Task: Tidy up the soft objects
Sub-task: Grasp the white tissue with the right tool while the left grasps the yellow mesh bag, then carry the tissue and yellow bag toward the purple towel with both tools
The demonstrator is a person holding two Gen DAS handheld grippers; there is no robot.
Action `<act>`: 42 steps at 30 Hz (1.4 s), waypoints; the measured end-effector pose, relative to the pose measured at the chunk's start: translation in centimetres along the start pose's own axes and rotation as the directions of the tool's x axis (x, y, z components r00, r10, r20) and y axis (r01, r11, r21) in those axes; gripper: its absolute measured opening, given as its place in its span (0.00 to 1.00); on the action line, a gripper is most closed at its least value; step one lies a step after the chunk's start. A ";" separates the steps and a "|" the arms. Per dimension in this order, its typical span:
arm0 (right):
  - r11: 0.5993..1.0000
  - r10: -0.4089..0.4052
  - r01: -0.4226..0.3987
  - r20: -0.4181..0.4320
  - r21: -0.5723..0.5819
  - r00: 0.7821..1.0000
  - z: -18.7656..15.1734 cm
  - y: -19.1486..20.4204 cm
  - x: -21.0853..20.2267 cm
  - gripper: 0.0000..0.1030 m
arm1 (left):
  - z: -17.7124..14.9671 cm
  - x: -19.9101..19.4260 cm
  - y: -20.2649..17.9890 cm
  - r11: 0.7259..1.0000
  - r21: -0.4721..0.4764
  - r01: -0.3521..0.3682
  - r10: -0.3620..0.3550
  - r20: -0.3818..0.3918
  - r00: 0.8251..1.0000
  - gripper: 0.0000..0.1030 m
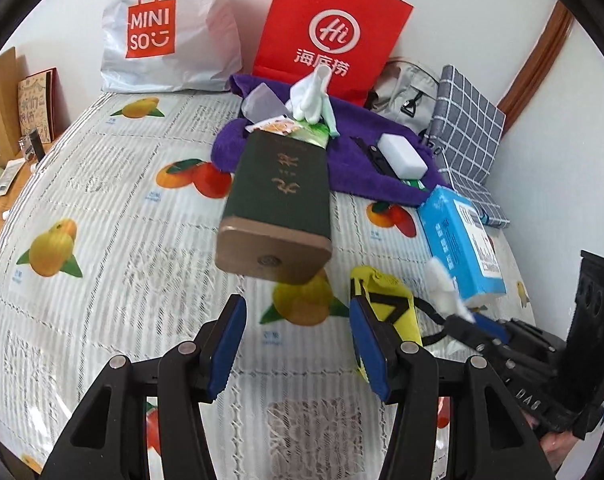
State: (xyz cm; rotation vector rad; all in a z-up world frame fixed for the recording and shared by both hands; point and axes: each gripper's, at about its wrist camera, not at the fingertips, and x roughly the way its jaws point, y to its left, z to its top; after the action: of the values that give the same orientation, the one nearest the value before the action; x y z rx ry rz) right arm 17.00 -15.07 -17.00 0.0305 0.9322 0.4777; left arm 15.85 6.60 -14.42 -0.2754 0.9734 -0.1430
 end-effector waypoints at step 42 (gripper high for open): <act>0.968 -0.167 0.158 0.031 0.197 0.985 -7.5 -11.7 -2.6 0.23 | -2.6 8.4 -8.8 0.997 0.067 0.026 -0.012 -0.204 0.979 0.69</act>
State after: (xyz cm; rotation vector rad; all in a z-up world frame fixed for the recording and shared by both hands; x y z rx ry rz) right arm 14.29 -27.96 -22.22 0.1404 0.9236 0.2320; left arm 18.42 -4.28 -19.93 -0.2091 1.1670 -0.2253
